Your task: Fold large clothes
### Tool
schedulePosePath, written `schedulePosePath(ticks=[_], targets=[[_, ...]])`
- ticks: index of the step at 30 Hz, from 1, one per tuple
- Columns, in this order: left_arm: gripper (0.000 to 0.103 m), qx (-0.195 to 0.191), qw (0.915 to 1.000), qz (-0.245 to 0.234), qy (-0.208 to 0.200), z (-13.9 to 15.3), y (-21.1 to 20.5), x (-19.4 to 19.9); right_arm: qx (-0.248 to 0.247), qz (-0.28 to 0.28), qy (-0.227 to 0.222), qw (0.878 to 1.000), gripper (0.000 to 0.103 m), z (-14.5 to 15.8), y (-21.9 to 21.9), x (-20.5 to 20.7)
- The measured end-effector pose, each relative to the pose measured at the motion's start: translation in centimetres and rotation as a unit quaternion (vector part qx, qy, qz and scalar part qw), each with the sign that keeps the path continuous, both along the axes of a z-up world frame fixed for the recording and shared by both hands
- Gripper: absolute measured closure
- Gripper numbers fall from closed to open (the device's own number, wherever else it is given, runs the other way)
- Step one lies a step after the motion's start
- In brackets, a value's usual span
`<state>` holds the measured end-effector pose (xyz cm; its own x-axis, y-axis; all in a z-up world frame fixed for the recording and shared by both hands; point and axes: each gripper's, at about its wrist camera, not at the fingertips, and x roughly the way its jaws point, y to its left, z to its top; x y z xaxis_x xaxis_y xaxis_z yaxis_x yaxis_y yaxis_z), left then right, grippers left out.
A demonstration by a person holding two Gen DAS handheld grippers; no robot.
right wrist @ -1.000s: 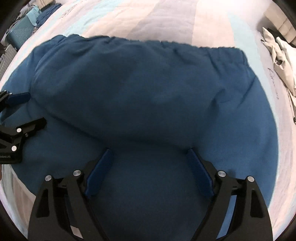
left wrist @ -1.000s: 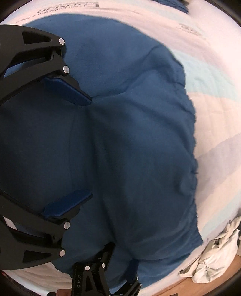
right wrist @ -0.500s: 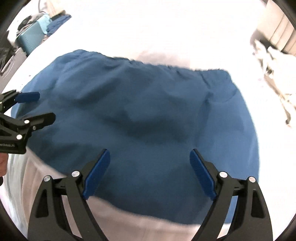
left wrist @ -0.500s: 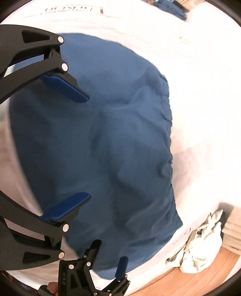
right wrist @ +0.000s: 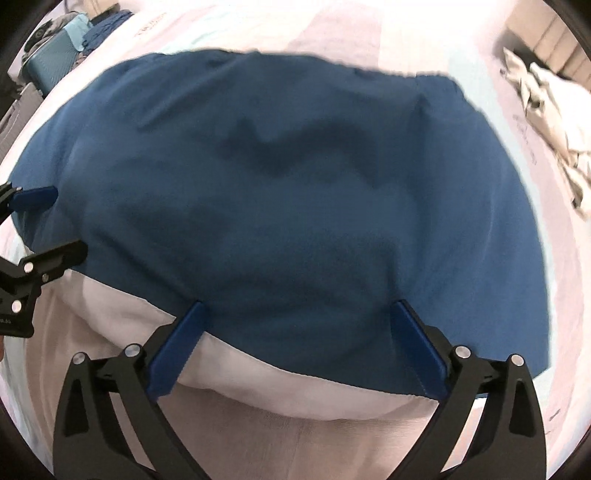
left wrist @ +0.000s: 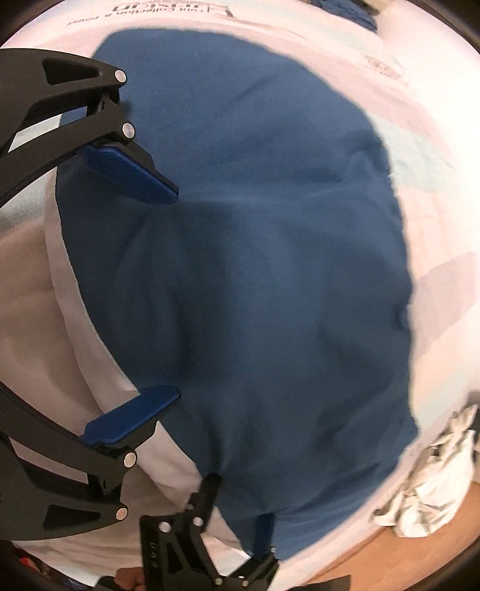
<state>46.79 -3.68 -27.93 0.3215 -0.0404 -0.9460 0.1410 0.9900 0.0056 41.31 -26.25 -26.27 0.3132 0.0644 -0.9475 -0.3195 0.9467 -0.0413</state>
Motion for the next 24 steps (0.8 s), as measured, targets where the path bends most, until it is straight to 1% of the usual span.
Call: schedulePosePath(ticks=[4,9,11,18,24], targets=[[0.005,-0.002,0.9999,-0.008,0.009,-1.2,0.4,-0.2,0.012,-0.011,0.017,1.0,0.006,-1.2,-0.4,0.2],[0.005,-0.018,0.9997,-0.003,0.018,-1.9,1.2,0.0,0.016,-0.004,0.023,1.0,0.006,-1.9,-0.5,0.3],[0.005,-0.019,0.9996,-0.002,0.02,-2.2,1.3,0.1,0.015,-0.001,0.023,1.0,0.006,-2.0,-0.5,0.6],[0.005,-0.019,0.9995,-0.001,0.026,-2.3,1.7,0.6,0.013,0.0,0.029,0.999,0.006,-2.0,-0.4,0.6],[0.005,-0.016,0.9993,-0.004,0.032,-2.3,1.3,1.9,0.01,0.0,0.024,1.0,0.006,-2.1,0.1,1.0]])
